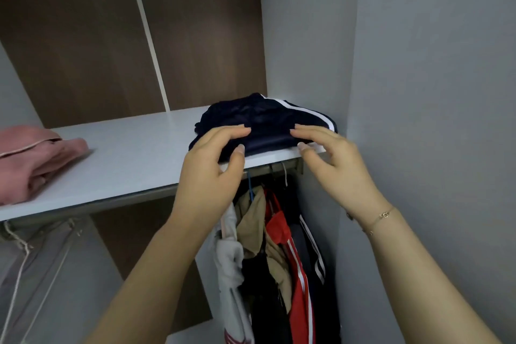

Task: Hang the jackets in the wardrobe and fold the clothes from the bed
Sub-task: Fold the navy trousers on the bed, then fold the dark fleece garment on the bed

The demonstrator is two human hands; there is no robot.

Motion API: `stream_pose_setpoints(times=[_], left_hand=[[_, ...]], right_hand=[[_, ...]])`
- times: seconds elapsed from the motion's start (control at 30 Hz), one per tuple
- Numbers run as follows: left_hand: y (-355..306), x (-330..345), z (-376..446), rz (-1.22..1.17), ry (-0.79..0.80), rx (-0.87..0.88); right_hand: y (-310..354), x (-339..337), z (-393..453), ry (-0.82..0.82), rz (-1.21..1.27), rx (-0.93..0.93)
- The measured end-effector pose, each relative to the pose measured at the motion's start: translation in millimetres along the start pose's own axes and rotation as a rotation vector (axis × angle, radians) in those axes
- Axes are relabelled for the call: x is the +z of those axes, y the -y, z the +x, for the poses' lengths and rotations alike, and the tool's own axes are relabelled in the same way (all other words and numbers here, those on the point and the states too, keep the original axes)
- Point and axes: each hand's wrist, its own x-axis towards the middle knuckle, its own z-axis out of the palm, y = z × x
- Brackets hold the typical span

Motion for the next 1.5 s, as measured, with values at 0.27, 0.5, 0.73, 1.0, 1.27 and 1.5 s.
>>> stream_pose_setpoints(times=[0.27, 0.5, 0.73, 1.0, 1.27, 1.5], left_hand=[[-59, -2, -125, -0.433, 0.094, -0.307], [-127, -30, -253, -0.657, 0.307, -0.373], [-206, -33, -390, -0.816, 0.578, -0.446], [-307, 23, -502, -0.913, 0.908, -0.414], [-442, 121, -614, -1.018, 1.232, -0.43], [-528, 205, -746, -1.004, 1.436, -0.493]], right_hand=[[66, -37, -130, 0.013, 0.2, 0.181], [134, -79, -292, -0.057, 0.093, 0.275], [192, -143, -466, -0.166, 0.067, 0.486], [235, -235, -634, -0.446, 0.027, 0.726], [255, -348, -783, -0.808, -0.038, 0.87], [237, -432, -931, -0.938, -0.1, 1.025]])
